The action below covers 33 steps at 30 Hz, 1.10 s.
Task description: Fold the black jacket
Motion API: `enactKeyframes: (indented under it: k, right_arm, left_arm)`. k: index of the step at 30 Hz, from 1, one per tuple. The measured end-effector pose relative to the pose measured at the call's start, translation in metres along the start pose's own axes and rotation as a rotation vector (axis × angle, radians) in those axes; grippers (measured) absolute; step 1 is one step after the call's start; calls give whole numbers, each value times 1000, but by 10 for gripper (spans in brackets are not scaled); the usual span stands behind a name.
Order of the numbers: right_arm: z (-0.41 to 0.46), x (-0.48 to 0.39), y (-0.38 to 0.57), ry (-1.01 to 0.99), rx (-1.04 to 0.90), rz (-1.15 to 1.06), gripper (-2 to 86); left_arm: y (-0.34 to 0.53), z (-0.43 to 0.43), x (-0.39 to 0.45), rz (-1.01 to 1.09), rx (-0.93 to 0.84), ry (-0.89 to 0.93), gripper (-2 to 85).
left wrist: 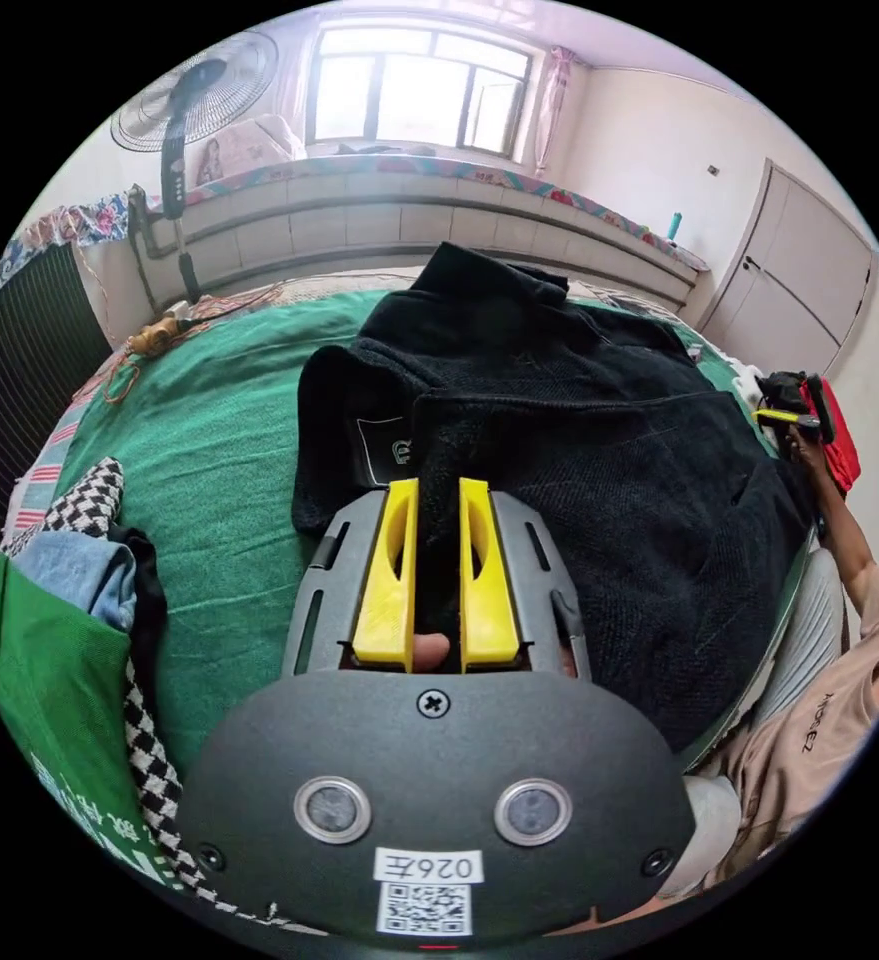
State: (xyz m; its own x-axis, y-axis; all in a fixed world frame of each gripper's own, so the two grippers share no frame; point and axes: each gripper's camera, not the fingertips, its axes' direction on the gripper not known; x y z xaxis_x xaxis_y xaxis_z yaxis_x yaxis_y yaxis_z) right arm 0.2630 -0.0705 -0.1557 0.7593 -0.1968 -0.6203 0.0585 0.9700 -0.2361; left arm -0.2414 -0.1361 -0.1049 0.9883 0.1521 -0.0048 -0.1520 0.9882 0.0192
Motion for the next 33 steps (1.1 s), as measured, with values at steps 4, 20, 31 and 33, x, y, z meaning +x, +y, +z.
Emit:
enactKeyframes:
  k: [4,20,31,33]
  right_arm:
    - [-41,-1,22,-11,199,11,-10]
    - [-76,92,130,-725,142,12,73]
    - [-74,96,215,-745,-5,-22,130]
    - [-68,96,209,-750,-44,-41,87]
  left_arm:
    - [-10,-3,45,155,59,-35,-6]
    - [106,-107,154,359,176,326,70]
    - [258,-116,301,548,266,-144,140]
    - [262,-108,317,569,238,-142,143]
